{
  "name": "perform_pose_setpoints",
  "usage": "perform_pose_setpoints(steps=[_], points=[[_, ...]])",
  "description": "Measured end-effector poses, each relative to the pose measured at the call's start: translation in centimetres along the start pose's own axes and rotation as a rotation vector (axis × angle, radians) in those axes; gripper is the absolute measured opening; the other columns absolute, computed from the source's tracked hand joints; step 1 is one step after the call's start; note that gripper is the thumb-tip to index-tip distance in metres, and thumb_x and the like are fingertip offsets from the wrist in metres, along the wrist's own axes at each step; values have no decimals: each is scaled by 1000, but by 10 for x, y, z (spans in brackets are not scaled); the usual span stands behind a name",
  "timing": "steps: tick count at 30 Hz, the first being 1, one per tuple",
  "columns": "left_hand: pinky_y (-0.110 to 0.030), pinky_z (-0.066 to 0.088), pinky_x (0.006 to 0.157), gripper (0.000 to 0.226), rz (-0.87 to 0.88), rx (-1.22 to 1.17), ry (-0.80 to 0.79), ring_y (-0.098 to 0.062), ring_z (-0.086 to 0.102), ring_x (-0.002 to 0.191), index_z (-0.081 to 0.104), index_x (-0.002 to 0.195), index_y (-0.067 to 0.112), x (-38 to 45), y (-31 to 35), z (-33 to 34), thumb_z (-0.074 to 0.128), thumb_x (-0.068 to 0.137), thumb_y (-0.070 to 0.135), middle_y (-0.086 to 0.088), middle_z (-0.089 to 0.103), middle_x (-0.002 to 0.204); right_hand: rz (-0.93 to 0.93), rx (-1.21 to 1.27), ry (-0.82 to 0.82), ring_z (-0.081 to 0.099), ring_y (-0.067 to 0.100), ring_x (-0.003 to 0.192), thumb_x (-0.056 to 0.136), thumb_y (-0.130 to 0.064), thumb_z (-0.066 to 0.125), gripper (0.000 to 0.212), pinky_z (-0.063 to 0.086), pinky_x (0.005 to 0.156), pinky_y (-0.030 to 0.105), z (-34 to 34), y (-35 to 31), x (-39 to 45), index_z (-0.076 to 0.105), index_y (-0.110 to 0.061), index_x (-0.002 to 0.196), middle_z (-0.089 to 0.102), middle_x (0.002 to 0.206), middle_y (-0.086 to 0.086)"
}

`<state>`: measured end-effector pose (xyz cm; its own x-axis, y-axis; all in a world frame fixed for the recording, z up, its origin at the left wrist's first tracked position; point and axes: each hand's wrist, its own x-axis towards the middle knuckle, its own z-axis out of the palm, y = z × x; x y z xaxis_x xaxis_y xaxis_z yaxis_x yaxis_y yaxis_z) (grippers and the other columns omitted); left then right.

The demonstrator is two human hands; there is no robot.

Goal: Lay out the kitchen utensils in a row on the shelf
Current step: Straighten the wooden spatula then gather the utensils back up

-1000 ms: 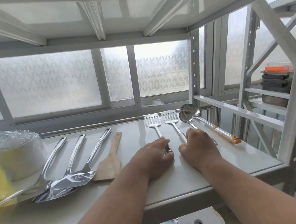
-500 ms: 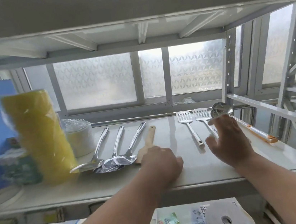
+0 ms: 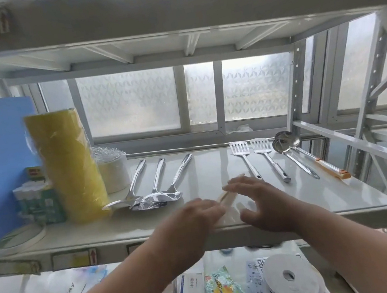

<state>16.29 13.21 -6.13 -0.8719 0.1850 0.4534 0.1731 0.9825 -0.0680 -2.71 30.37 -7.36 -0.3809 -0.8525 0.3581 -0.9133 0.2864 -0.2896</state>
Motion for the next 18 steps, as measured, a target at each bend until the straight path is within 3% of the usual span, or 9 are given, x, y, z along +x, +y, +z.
perform_pose_setpoints(steps=[2,4,6,8,10,13,15,18], points=[[-21,55,88,35,-84,-141,278,-9,73,97,75,122,19,11,-3,-29,71,91,2,7,80,110,27,5,31,34,6,146,86,-34,67,72,27,123,33,-1,1,5,40,-40,153,41,157,-16],[-11,52,77,25,-294,-398,506,3,72,88,77,116,25,26,-9,-61,77,93,13,20,78,96,40,7,127,40,12,141,90,-29,70,63,33,119,35,-3,3,11,48,-33,148,51,149,-10],[-17,57,73,26,-453,-640,639,-2,75,84,74,110,27,45,-24,-81,83,88,17,13,79,91,60,-4,225,53,22,122,93,-25,70,35,43,104,40,-6,5,18,61,-28,127,65,123,-6],[-31,62,72,29,-567,-799,771,-16,79,82,73,105,23,67,-43,-90,89,81,22,0,81,89,142,63,293,59,22,90,95,-27,68,10,48,80,37,-11,5,22,62,-27,103,67,90,-6],[-39,63,74,35,-660,-977,870,-21,79,82,72,102,20,87,-58,-88,91,74,25,-7,81,91,218,198,296,55,21,68,98,-30,66,11,45,63,33,-17,0,22,58,-26,93,64,74,1],[-46,65,82,44,-773,-1102,872,-23,77,90,65,108,23,115,-61,-67,86,69,24,-5,77,99,259,322,252,56,26,70,100,-30,63,10,42,58,28,-16,-7,22,58,-25,92,66,80,10],[-56,64,87,45,-783,-1171,820,-32,78,93,60,108,26,129,-52,-41,83,69,21,-7,78,95,291,421,271,53,21,64,100,-30,62,3,42,60,28,-8,-10,25,60,-28,98,65,78,6],[-61,63,79,24,-730,-1053,609,-41,76,82,60,91,27,145,-33,6,79,78,21,-15,75,83,337,497,360,59,10,69,98,-28,64,23,45,68,31,3,-16,36,56,-32,120,65,81,-7]])
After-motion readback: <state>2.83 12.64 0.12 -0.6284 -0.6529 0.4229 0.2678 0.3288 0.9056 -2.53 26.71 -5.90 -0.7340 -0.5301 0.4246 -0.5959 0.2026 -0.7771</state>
